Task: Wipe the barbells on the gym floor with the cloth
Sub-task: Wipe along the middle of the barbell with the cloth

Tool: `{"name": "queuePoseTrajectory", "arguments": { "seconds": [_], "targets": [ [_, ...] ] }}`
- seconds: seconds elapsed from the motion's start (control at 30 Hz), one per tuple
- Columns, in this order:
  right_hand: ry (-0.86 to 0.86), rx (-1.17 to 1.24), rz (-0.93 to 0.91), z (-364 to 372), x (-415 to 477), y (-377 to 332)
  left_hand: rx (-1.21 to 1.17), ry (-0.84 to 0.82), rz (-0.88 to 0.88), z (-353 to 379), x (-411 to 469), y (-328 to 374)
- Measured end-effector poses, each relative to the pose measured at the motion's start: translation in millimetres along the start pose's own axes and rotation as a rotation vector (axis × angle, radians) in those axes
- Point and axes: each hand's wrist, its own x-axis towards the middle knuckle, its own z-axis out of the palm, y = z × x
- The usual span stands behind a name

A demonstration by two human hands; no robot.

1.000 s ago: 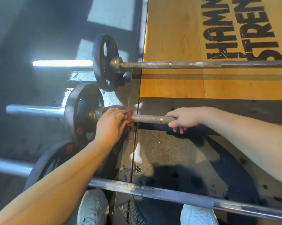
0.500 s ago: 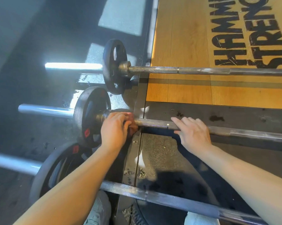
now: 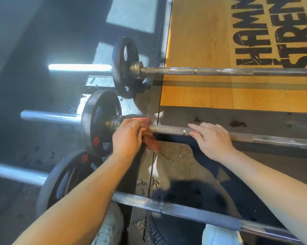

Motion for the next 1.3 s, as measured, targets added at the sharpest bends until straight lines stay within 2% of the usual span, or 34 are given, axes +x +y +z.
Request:
{"name": "queuePoseTrajectory", "arguments": {
  "seconds": [0.1,0.27,0.37,0.5,0.63,0.8,0.9,1.1,1.17,1.3],
  "targets": [
    [0.02,0.008,0.034,2.2,-0.4,-2.8,-0.047,-0.003,-0.057,2.8,-1.4,11.8],
    [0.008,0.001,0.048,-2.9,-1.7,-4.7,-0.085,-0.091,0.176,33.2,1.0,91.6],
    [-0.015,0.003,0.049,-4.2,0.5,-4.1,-0.075,-0.083,0.219,26.2,4.6,68.2],
    [-0.022,0.039,0.058,-2.7,-0.3,-5.5,-0.062,-0.04,0.016,-6.1,0.0,10.8],
    [-0.03,0.055,0.072,-1.7,1.2,-5.4,-0.079,-0.03,-0.112,-7.2,3.2,24.9],
    [-0.025,0.042,0.081,-5.5,-0.4,-6.7,-0.094,-0.102,0.046,26.9,5.6,89.6],
    [-0.043,0.045,0.078,-7.2,-0.4,-5.5,-0.079,-0.164,0.105,19.5,12.2,83.5],
    [-0.069,0.058,0.091,-6.7,1.5,-7.1,0.009,-0.218,-0.134,-26.3,17.6,-1.9],
    [-0.066,0.058,0.096,-5.8,1.6,-7.9,-0.028,-0.239,-0.152,-23.3,20.8,7.0],
    [-0.071,0.067,0.1,-10.5,0.3,-9.1,-0.089,-0.344,-0.017,6.6,26.3,72.9]
  ]
}}
